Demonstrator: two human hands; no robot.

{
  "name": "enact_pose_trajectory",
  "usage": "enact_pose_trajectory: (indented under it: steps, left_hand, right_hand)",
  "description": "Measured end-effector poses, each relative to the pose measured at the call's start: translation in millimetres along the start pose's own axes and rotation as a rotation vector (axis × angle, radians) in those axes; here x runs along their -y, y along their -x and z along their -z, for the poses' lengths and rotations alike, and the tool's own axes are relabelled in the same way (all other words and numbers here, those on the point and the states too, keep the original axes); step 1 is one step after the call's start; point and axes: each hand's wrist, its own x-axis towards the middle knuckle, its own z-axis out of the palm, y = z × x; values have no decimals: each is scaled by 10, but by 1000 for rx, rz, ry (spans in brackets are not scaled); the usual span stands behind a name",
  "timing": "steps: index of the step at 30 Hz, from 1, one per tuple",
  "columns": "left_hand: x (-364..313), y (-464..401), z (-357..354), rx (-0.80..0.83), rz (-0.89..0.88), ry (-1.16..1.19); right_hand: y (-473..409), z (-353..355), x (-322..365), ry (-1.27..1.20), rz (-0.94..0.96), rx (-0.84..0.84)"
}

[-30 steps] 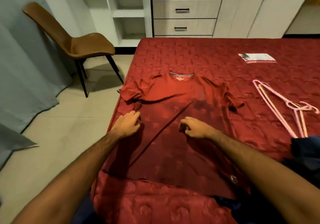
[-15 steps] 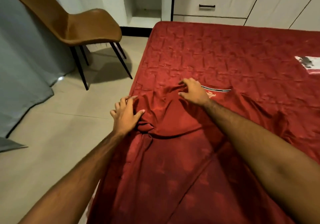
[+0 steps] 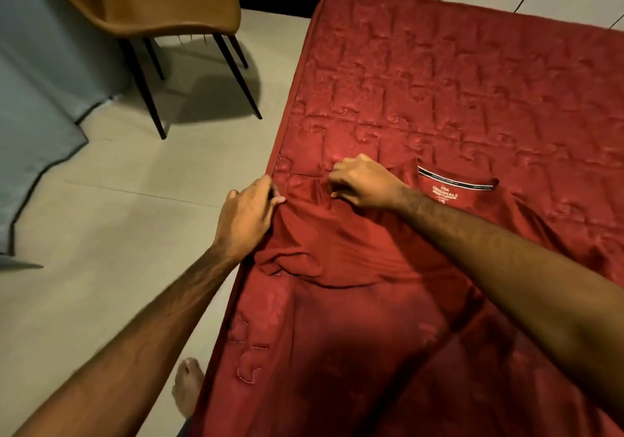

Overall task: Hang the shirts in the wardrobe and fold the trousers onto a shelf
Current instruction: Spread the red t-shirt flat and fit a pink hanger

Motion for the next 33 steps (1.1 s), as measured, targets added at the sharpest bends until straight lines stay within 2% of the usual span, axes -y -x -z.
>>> enact_pose_trajectory:
  steps: [4, 6, 8, 10, 12, 15, 17, 19, 21, 26, 28, 30, 33]
  left_hand:
    - [58, 6, 102, 72, -34, 77]
    - [120, -50, 187, 45, -115, -45]
    - [204, -194, 289, 11, -140, -199]
    - [259, -353, 353, 44, -94, -316]
    - [253, -468, 370, 111, -9, -390]
    - [131, -500, 385, 27, 43, -448]
    - [-66, -486, 345, -21, -98, -402]
    - [-344, -429, 231, 27, -332, -352]
    - [-618, -418, 62, 96, -466, -312]
    - [-1060, -643, -432, 365, -396, -57]
    - [-1235, -706, -636, 486, -315, -108]
    - [-1413, -714, -869, 544, -224, -221]
    - [-1532, -691, -1142, 467, -140, -331]
  right_hand:
    - [-82, 77, -47, -40, 1, 104]
    - [-218, 192, -119, -148, -97, 193]
    - [-385, 289, -184, -170, -142, 189]
    - [-543, 317, -209, -125, -181, 113]
    - [-660, 278, -234, -107, -289, -37]
    - [-678, 210, -285, -347, -488, -305]
    - [-448, 199, -384, -449, -581, -418]
    - [18, 217, -443, -448, -638, -463]
    - [648, 213, -510, -406, -725, -483]
    - [1934, 138, -678, -71, -992, -208]
    - [2192, 148, -692, 7, -1090, -235]
    - [2410, 131, -695, -31, -1200, -325]
    - [2648, 34, -802, -138, -1217, -313]
